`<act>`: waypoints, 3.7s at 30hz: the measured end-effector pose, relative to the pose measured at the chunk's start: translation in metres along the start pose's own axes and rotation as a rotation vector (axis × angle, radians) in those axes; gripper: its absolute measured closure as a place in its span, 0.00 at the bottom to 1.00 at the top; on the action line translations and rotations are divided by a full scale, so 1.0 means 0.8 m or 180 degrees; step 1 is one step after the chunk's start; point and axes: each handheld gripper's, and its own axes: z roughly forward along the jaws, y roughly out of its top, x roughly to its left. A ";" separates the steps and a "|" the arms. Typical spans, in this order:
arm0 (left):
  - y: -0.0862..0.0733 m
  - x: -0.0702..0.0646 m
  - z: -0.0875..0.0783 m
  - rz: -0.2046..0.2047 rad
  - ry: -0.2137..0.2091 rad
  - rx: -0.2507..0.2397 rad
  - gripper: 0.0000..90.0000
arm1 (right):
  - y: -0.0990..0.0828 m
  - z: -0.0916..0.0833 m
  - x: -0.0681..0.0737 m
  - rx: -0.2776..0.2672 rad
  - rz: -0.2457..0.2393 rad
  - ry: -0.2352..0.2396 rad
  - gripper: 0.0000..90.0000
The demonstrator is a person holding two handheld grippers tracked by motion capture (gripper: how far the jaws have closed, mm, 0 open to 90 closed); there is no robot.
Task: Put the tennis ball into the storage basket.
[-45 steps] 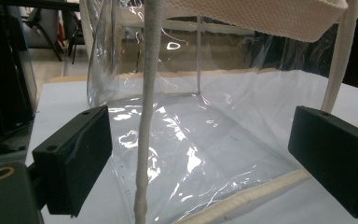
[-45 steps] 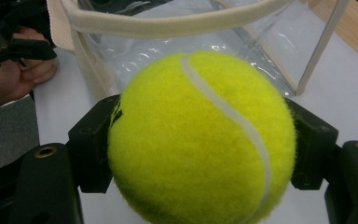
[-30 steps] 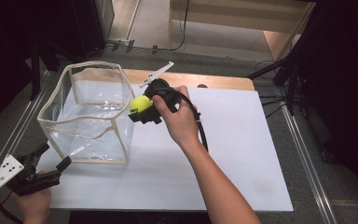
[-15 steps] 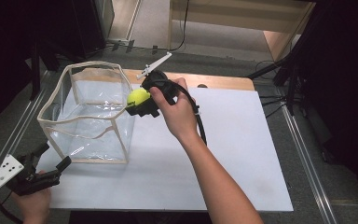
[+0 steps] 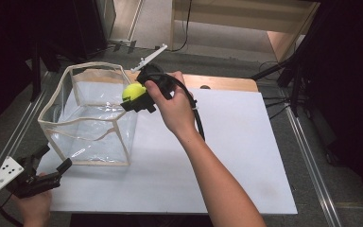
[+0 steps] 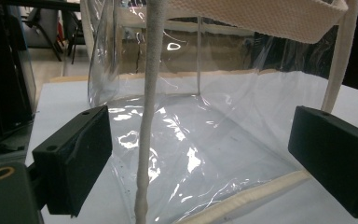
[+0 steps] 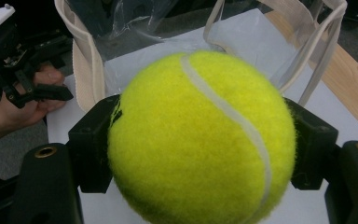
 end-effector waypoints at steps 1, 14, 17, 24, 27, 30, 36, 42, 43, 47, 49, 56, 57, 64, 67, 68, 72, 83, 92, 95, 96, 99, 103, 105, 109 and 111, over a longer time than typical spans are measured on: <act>0.000 0.000 0.000 -0.0001 0.0000 0.0000 0.07 | 0.002 0.001 0.000 0.0004 -0.0008 -0.0002 0.26; 0.000 0.000 0.000 -0.0010 -0.0006 -0.0009 0.07 | 0.019 0.011 0.005 -0.0009 -0.0056 0.0024 0.26; 0.000 0.001 0.000 -0.0012 -0.0010 -0.0013 0.07 | 0.023 0.013 0.007 0.0003 -0.0059 0.0032 0.26; 0.000 0.001 0.000 -0.0009 -0.0009 -0.0011 0.07 | 0.029 0.018 0.010 0.0003 -0.0100 0.0041 0.26; 0.000 0.001 -0.001 -0.0013 -0.0012 -0.0013 0.07 | 0.031 0.022 0.011 0.0013 -0.0105 0.0047 0.26; 0.000 0.001 0.000 -0.0016 -0.0011 -0.0016 0.07 | 0.032 0.025 0.012 0.0024 -0.0100 0.0054 0.26; 0.000 0.001 -0.001 -0.0012 -0.0009 -0.0008 0.07 | 0.035 0.032 0.014 0.0050 -0.0097 0.0081 0.26; 0.000 0.001 -0.001 -0.0020 -0.0011 -0.0013 0.07 | 0.036 0.041 0.016 0.0097 -0.0124 0.0088 0.26; 0.000 0.001 -0.001 -0.0020 -0.0011 -0.0013 0.07 | 0.036 0.043 0.016 0.0097 -0.0142 0.0086 0.26; 0.000 0.001 -0.001 -0.0021 -0.0015 -0.0022 0.07 | 0.036 0.048 0.018 0.0156 -0.0161 0.0095 0.26; 0.000 0.001 -0.001 -0.0021 -0.0013 -0.0015 0.07 | 0.036 0.050 0.018 0.0173 -0.0179 0.0095 0.26; 0.000 0.001 -0.001 -0.0024 -0.0012 -0.0024 0.07 | 0.036 0.053 0.018 0.0225 -0.0168 0.0104 0.26; 0.000 0.002 -0.001 -0.0023 -0.0012 -0.0023 0.07 | 0.036 0.053 0.018 0.0229 -0.0175 0.0106 0.26; 0.000 0.002 -0.001 -0.0023 -0.0013 -0.0023 0.07 | 0.033 0.053 0.018 0.0245 -0.0189 0.0098 0.26; 0.000 0.001 -0.001 -0.0026 -0.0016 -0.0016 0.07 | 0.032 0.054 0.018 0.0249 -0.0184 0.0097 0.26; 0.000 0.001 -0.001 -0.0026 -0.0014 -0.0017 0.07 | 0.033 0.053 0.018 0.0259 -0.0183 0.0097 0.26; 0.000 0.001 0.000 -0.0027 -0.0014 -0.0018 0.07 | 0.035 0.055 0.019 0.0317 -0.0153 0.0084 0.26; 0.000 0.002 -0.001 -0.0037 -0.0014 -0.0019 0.07 | 0.048 0.070 0.022 0.0373 -0.0174 0.0065 0.26; 0.000 0.003 -0.001 -0.0050 -0.0016 -0.0037 0.07 | 0.049 0.084 0.022 0.0446 -0.0231 0.0055 0.26; 0.000 0.003 -0.001 -0.0047 -0.0016 -0.0036 0.07 | 0.047 0.086 0.021 0.0490 -0.0254 0.0034 0.26; 0.000 0.003 -0.001 -0.0045 -0.0015 -0.0036 0.07 | 0.046 0.086 0.021 0.0501 -0.0260 0.0041 0.26; 0.000 0.003 -0.001 -0.0040 -0.0016 -0.0027 0.07 | 0.043 0.087 0.020 0.0525 -0.0266 0.0036 0.26; 0.000 0.003 -0.001 -0.0041 -0.0015 -0.0031 0.07 | 0.040 0.087 0.020 0.0517 -0.0335 0.0054 0.26; 0.000 0.003 -0.001 -0.0037 -0.0015 -0.0030 0.07 | 0.039 0.086 0.023 0.0508 -0.0337 0.0022 0.25; 0.000 0.003 -0.001 -0.0033 -0.0017 -0.0021 0.07 | 0.039 0.078 0.025 0.0365 -0.0364 0.0082 0.19; 0.000 0.003 -0.001 -0.0031 -0.0014 -0.0026 0.07 | 0.040 0.071 0.026 0.0300 -0.0376 0.0005 0.18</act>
